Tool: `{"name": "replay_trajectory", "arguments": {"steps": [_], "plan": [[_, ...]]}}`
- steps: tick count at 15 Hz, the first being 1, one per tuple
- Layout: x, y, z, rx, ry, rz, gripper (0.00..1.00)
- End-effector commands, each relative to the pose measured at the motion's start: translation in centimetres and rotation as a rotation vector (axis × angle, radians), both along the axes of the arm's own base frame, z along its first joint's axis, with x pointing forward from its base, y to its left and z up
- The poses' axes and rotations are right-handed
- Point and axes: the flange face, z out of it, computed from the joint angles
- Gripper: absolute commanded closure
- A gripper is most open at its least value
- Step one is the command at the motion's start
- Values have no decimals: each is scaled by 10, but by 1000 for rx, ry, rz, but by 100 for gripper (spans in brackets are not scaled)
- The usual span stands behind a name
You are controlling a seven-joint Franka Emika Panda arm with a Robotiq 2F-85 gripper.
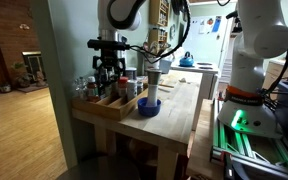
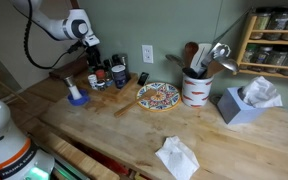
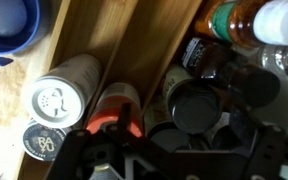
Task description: Remove the container with a white label from second compartment from the front of the tray on the left and put it on the table
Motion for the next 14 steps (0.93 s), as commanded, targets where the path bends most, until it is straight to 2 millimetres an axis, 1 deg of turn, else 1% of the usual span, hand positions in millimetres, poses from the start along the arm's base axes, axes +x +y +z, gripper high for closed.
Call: {"name": "replay_trajectory", "arguments": {"steps": [1,7,14], "plan": [[3,1,-10,27,-15,-34,0],[6,2,-14,33,-7,-55,0],[-3,6,-1,18,28,-91,0]]}}
